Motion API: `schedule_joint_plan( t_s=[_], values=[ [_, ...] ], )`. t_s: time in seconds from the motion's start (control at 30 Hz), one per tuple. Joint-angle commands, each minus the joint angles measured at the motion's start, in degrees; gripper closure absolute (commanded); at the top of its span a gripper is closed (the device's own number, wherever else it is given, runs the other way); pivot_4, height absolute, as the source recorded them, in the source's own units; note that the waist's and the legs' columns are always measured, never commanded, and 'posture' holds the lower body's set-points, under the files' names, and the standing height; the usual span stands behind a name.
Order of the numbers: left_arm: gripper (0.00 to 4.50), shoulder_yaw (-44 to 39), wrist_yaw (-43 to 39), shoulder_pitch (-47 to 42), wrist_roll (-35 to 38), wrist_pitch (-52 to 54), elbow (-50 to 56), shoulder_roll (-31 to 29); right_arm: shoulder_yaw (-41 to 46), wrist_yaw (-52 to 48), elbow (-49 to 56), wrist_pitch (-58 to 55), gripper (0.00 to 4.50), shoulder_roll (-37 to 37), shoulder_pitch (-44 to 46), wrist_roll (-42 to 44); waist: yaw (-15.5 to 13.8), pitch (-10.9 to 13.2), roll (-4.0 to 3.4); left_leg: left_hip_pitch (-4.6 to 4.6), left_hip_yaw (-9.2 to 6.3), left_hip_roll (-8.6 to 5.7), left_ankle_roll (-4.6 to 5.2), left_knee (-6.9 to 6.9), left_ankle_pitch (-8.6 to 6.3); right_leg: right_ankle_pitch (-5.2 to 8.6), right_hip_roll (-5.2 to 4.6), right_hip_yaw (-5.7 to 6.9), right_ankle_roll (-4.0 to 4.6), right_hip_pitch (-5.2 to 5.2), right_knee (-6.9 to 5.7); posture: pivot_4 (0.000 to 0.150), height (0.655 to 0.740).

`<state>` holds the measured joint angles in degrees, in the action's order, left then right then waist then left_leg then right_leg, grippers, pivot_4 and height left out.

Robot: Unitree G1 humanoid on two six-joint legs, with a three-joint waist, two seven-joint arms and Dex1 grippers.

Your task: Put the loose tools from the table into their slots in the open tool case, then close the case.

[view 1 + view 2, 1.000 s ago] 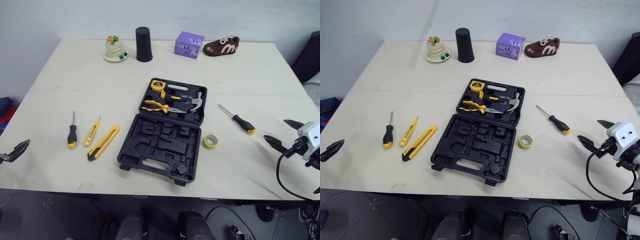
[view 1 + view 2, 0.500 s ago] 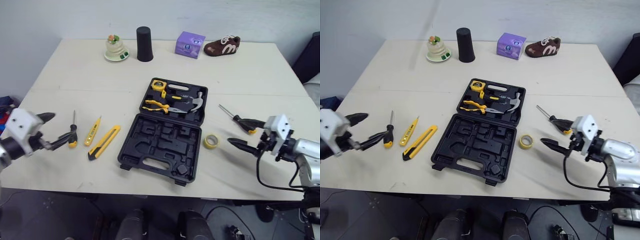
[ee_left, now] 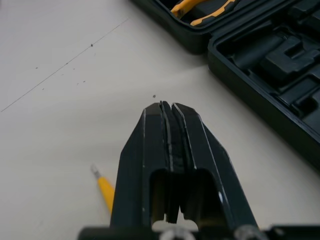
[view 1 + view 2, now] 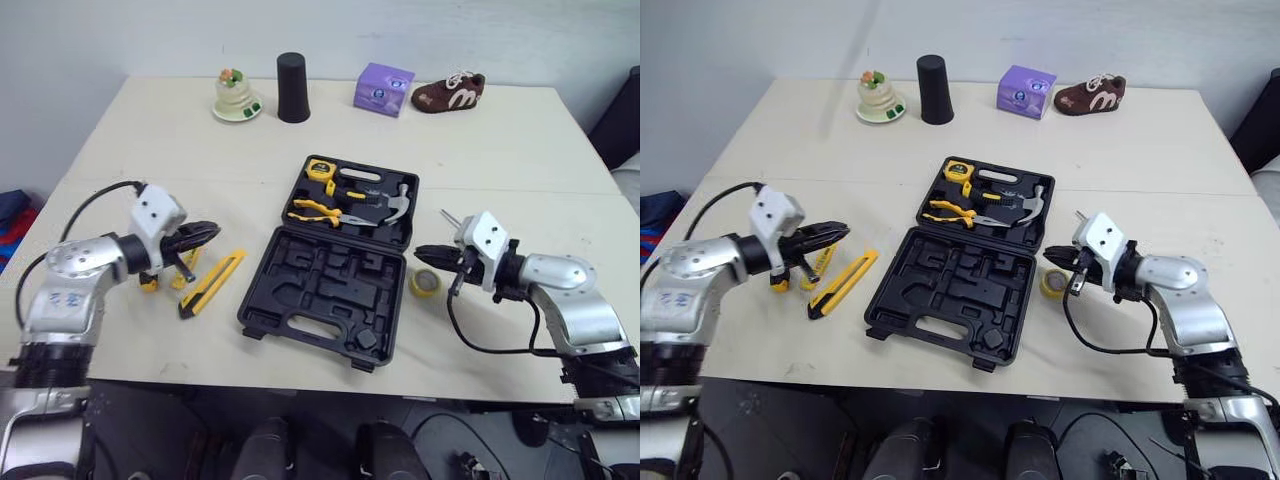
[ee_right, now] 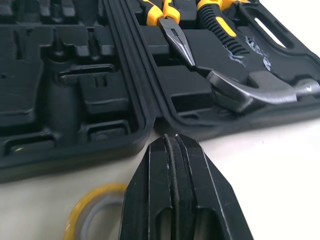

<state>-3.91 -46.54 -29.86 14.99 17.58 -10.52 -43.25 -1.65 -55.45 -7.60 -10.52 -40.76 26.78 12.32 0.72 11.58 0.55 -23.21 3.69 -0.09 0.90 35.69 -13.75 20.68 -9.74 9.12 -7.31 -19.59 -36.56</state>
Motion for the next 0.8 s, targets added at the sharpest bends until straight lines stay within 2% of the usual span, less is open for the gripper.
schedule_joint_plan(
  t_s=[0.03,0.27,0.47,0.67,0.8],
  values=[
    [4.45,3.94,-0.84,-4.73,-3.02,-1.03,-3.67,2.52,-0.02,1.76,-0.04,-0.16,4.50,0.62,2.17,-1.56,-0.38,0.00,0.00,-0.01,0.00,0.00,0.00,0.01,0.00,0.00,0.00,0.00,0.00,0.00,0.00,0.150,0.7340],
    [4.45,8.44,0.01,-14.09,-8.55,-3.89,-16.73,7.96,-3.41,1.58,-1.29,-0.31,4.50,-0.54,5.55,-6.38,-0.55,0.00,0.01,-0.11,-0.02,0.01,0.02,0.22,-0.02,-0.01,0.04,0.03,-0.01,-0.01,-0.06,0.150,0.7340],
    [4.45,9.42,0.06,-20.13,-11.18,-6.82,-27.66,10.89,-2.28,-1.55,-0.24,-1.24,4.50,-1.96,6.48,-4.92,-0.57,-0.01,0.03,-0.11,-0.02,0.00,0.04,0.27,-0.03,-0.02,0.04,0.03,-0.02,0.00,-0.09,0.150,0.7340],
    [4.45,9.58,-0.63,-23.59,-12.55,-10.50,-34.70,13.38,-0.69,-4.54,-0.43,-2.14,4.50,-5.74,4.71,-4.08,-0.67,0.00,0.05,-0.17,-0.03,-0.01,0.05,0.31,-0.04,-0.02,0.04,0.07,-0.03,0.00,-0.07,0.150,0.7340],
    [4.45,10.01,-0.89,-25.88,-13.84,-12.61,-38.89,15.51,-1.29,-4.03,-1.14,-2.57,4.50,-5.63,4.27,-4.52,-0.67,0.00,0.07,-0.17,-0.02,-0.02,0.09,0.35,-0.06,-0.03,0.04,0.08,-0.05,0.03,-0.06,0.150,0.7340]
  ],
)
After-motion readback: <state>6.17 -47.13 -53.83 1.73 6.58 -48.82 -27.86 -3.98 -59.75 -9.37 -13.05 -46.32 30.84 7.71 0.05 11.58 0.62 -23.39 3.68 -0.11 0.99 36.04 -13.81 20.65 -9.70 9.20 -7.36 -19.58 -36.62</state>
